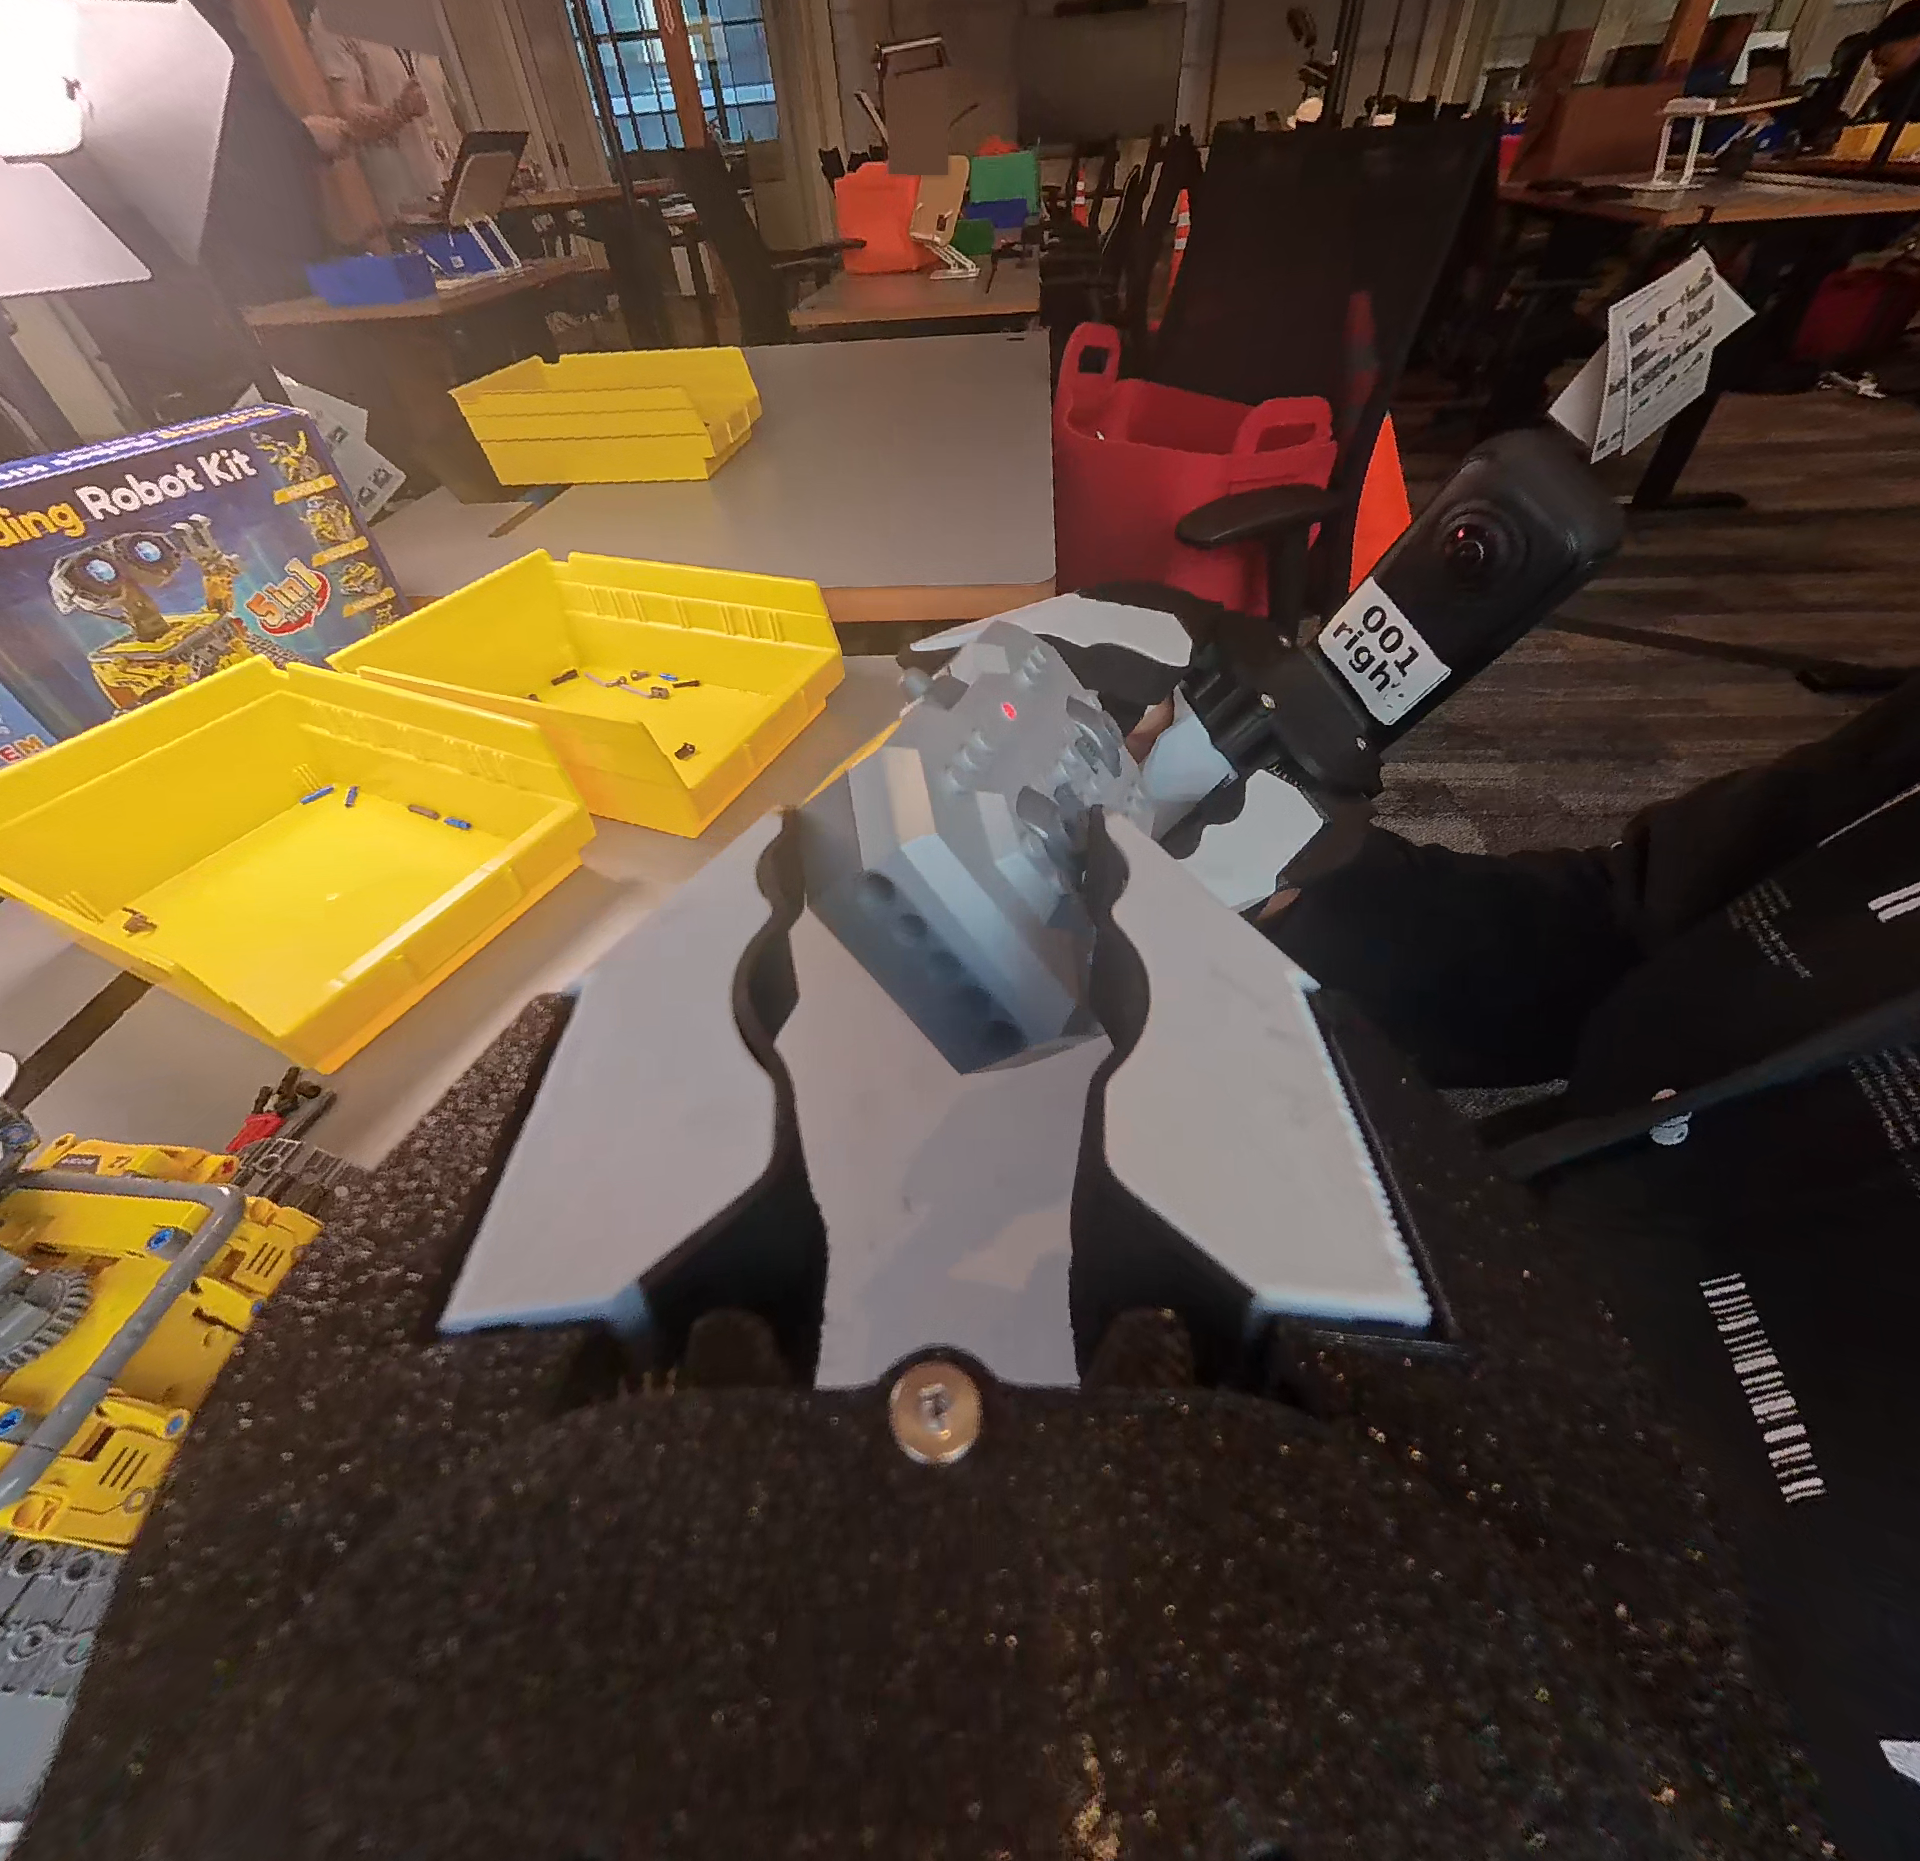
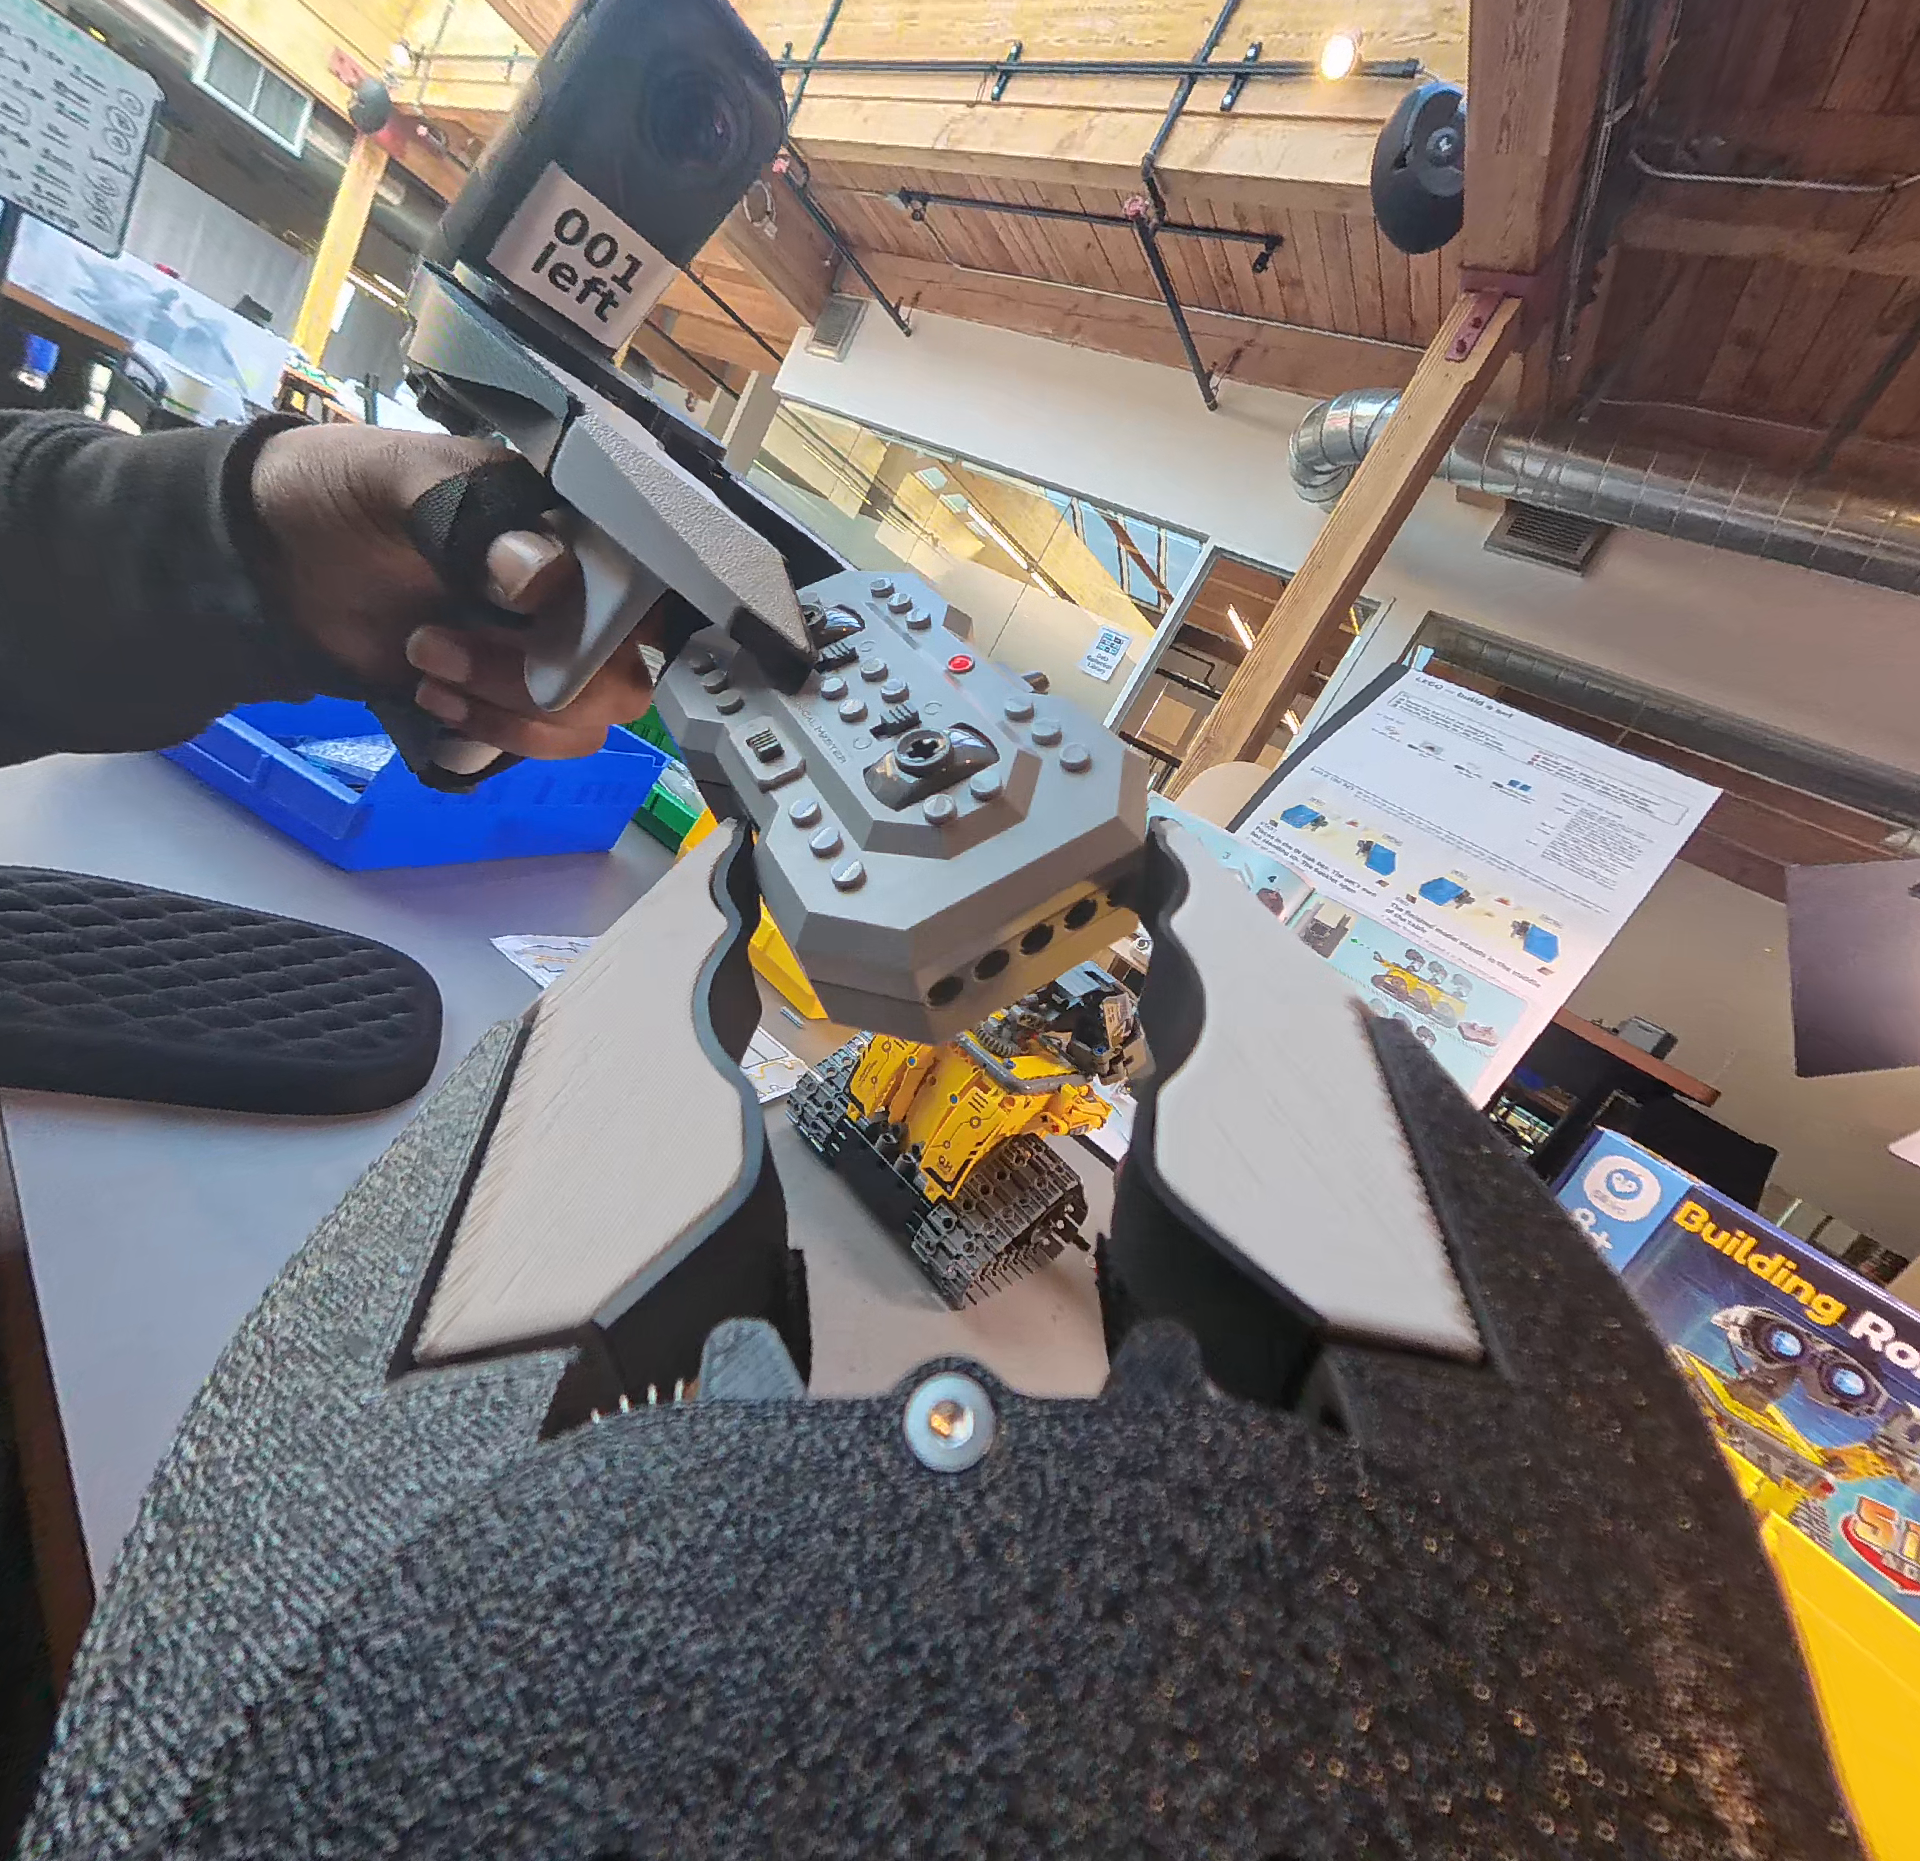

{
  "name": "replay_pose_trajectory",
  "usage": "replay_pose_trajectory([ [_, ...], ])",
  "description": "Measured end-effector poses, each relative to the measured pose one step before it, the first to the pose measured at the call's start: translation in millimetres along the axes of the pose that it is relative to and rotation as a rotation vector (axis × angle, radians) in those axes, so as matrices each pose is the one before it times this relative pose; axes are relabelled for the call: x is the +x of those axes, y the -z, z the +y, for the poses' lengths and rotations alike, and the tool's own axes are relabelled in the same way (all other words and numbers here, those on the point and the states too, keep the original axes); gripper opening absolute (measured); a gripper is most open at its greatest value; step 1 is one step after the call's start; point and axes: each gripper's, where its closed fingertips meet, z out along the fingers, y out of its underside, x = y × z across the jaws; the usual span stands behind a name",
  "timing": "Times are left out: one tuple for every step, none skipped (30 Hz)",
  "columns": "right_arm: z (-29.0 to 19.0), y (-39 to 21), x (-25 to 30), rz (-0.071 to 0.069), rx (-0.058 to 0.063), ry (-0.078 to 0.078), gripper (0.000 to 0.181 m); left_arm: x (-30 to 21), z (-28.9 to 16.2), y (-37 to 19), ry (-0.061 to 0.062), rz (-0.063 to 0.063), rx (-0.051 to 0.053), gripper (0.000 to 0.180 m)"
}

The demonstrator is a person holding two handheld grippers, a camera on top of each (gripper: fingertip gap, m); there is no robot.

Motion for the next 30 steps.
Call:
replay_pose_trajectory([
  [0.09, -0.16, -0.60, -0.0017, -0.0007, 0.0027, 0.073, -0.07, 0.21, 0.54, 0.0092, 0.0030, 0.0012, 0.053],
  [0.28, -0.16, -0.44, 0.0003, -0.0020, 0.0017, 0.073, -0.26, 0.57, 0.32, 0.0074, 0.0016, -0.0013, 0.053],
  [0.40, -0.16, -0.52, -0.0011, -0.0018, -0.0006, 0.073, -0.12, 0.82, 0.30, 0.0033, 0.0011, -0.0019, 0.053],
  [0.28, -0.13, -0.55, -0.0009, -0.0004, -0.0013, 0.073, -0.08, 0.30, 0.27, 0.0016, -0.0015, 0.0004, 0.052],
  [0.18, 0.00, -0.41, -0.0006, 0.0015, -0.0030, 0.073, -0.30, 0.11, 0.31, 0.0030, -0.0036, 0.0027, 0.052],
  [-0.13, 0.11, -0.41, -0.0024, 0.0021, -0.0042, 0.073, -0.22, 0.36, 0.23, 0.0009, -0.0025, -0.0002, 0.052],
  [0.18, 0.06, -0.50, -0.0007, 0.0004, -0.0003, 0.073, -0.02, 0.32, 0.35, -0.0004, 0.0000, -0.0004, 0.052],
  [0.16, -0.09, -0.42, 0.0005, -0.0003, 0.0000, 0.073, -0.02, 0.28, 0.23, 0.0011, 0.0004, -0.0003, 0.053],
  [0.21, -0.10, -0.38, -0.0012, -0.0007, -0.0013, 0.073, -0.15, 0.17, 0.26, 0.0045, 0.0014, 0.0000, 0.053],
  [-0.05, 0.01, -0.29, 0.0001, 0.0005, 0.0009, 0.073, 0.02, 0.36, 0.18, 0.0020, 0.0019, -0.0001, 0.052],
  [0.10, -0.15, -0.22, -0.0009, -0.0005, -0.0003, 0.073, -0.16, 0.40, 0.15, 0.0023, 0.0010, -0.0004, 0.053],
  [0.40, -0.07, -0.22, -0.0004, -0.0011, -0.0009, 0.073, -0.11, 0.19, 0.08, 0.0030, -0.0003, 0.0019, 0.053],
  [0.02, -0.10, -0.10, -0.0003, 0.0012, -0.0024, 0.073, 0.05, 0.07, 0.09, 0.0007, -0.0001, 0.0028, 0.052],
  [0.20, 0.03, -0.14, -0.0002, -0.0006, 0.0014, 0.073, 0.06, 0.46, 0.09, -0.0034, -0.0007, -0.0004, 0.052],
  [0.51, 0.02, -0.36, 0.0009, -0.0026, 0.0058, 0.073, 0.28, 0.62, 0.11, -0.0024, 0.0006, -0.0024, 0.053],
  [0.42, 0.08, -0.31, 0.0010, -0.0014, 0.0032, 0.073, 1.21, 0.78, 0.10, -0.0008, 0.0077, -0.0012, 0.053],
  [0.49, 0.16, -0.38, -0.0021, -0.0012, -0.0037, 0.073, 0.84, 0.51, 0.06, -0.0056, 0.0038, 0.0031, 0.054],
  [0.43, 0.27, -0.16, -0.0037, 0.0009, -0.0087, 0.073, 1.80, 0.90, -0.19, -0.0060, 0.0086, 0.0020, 0.059],
  [1.20, 0.00, -0.08, -0.0001, -0.0040, -0.0024, 0.073, 1.69, 1.57, -0.78, -0.0005, 0.0050, -0.0033, 0.064],
  [1.59, -0.06, 0.20, 0.0030, -0.0066, 0.0058, 0.073, 0.49, 1.77, -0.86, -0.0050, -0.0030, -0.0050, 0.068],
  [1.00, 0.07, -0.30, -0.0001, -0.0024, 0.0012, 0.073, -0.78, 1.58, -0.32, -0.0081, -0.0095, -0.0037, 0.067],
  [0.53, 0.16, -0.40, -0.0024, -0.0003, -0.0055, 0.073, -0.13, 0.85, -0.11, -0.0024, -0.0026, -0.0006, 0.066],
  [0.40, 0.14, -0.26, -0.0007, 0.0002, -0.0025, 0.073, 0.16, 0.62, 0.00, 0.0008, 0.0015, -0.0008, 0.067],
  [0.48, -0.04, -0.36, -0.0002, -0.0018, 0.0000, 0.073, -0.13, 0.82, -0.02, -0.0018, -0.0016, -0.0025, 0.067],
  [0.40, -0.08, -0.04, 0.0006, -0.0011, -0.0004, 0.073, -0.02, 0.60, -0.21, -0.0050, -0.0025, -0.0021, 0.068],
  [0.25, -0.04, 0.00, -0.0003, 0.0000, -0.0022, 0.073, 0.17, 0.46, -0.22, -0.0048, -0.0018, -0.0011, 0.069],
  [0.22, -0.01, 0.09, -0.0014, 0.0006, -0.0040, 0.073, 0.13, 0.31, -0.06, -0.0027, -0.0014, -0.0004, 0.069],
  [0.26, -0.04, -0.02, -0.0012, 0.0006, -0.0035, 0.073, 0.01, 0.26, -0.04, -0.0014, -0.0010, 0.0002, 0.070],
  [0.25, -0.13, -0.07, -0.0008, -0.0005, -0.0022, 0.073, -0.22, 0.39, -0.01, -0.0018, -0.0008, -0.0007, 0.070],
  [0.35, -0.09, -0.13, -0.0003, -0.0014, -0.0007, 0.073, -0.21, 0.46, 0.05, -0.0008, -0.0003, -0.0011, 0.070],
])
